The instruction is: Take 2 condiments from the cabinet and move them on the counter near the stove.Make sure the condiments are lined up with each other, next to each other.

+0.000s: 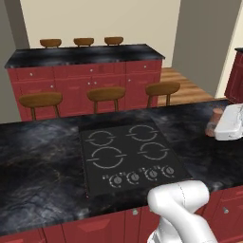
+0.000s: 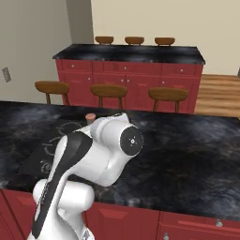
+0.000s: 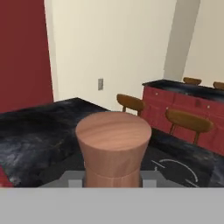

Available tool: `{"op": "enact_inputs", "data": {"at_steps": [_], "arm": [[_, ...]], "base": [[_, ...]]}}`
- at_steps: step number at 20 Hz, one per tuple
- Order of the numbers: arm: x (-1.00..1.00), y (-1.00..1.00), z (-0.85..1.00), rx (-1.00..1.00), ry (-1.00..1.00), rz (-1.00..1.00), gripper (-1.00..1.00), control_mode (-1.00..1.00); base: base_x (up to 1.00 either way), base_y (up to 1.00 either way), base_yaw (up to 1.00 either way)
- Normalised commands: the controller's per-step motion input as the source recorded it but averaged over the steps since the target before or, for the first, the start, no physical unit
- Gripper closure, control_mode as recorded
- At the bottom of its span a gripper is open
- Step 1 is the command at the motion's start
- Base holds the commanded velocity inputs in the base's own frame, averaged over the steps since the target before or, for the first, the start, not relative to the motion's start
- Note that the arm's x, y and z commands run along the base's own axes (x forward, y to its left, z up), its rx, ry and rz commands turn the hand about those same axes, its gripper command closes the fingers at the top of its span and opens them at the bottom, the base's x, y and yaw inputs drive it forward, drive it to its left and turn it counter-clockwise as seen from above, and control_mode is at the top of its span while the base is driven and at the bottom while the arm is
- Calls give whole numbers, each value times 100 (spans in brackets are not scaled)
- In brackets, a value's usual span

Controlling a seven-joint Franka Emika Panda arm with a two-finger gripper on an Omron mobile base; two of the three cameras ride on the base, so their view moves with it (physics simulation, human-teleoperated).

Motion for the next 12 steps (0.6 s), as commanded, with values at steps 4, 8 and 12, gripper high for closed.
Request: {"op": "enact_inputs", "data": {"at_steps": [4, 8, 12], "arm": [[50, -56, -58, 20, 6, 24, 100, -100], [62, -31, -56, 11, 24, 18, 100, -100], [54, -25, -68, 0, 21, 11, 100, -100]], "base": [[0, 0, 0], [0, 0, 0], [0, 0, 0]]}}
